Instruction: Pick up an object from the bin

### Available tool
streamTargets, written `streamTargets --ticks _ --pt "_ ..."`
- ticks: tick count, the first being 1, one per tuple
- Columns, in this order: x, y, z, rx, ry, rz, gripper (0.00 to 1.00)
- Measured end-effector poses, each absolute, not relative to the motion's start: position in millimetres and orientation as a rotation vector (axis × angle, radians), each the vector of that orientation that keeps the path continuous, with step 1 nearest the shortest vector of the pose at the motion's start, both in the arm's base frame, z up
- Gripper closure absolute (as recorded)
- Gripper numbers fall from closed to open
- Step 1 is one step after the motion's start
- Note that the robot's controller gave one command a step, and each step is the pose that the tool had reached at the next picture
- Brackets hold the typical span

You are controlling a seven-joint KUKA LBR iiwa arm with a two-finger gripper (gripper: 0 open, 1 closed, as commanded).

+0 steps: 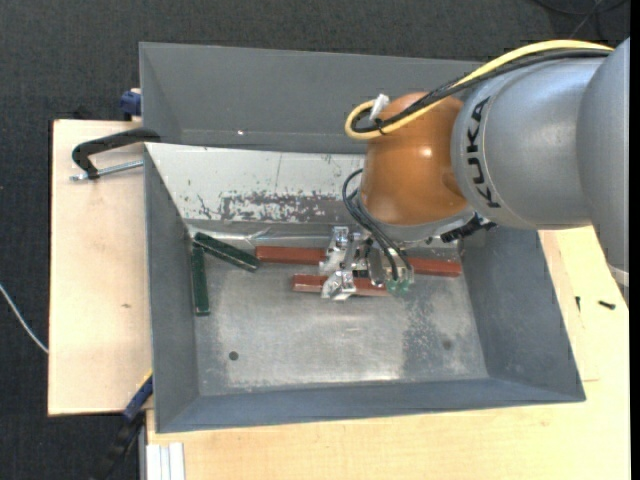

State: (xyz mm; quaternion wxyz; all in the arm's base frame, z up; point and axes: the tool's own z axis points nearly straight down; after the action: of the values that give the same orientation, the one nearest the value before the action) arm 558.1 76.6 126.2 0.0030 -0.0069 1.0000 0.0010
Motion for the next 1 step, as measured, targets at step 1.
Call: streamTargets --ticks 1 --pt "558.2 76.8 134.9 -0.021 3.136 0.003 1.0"
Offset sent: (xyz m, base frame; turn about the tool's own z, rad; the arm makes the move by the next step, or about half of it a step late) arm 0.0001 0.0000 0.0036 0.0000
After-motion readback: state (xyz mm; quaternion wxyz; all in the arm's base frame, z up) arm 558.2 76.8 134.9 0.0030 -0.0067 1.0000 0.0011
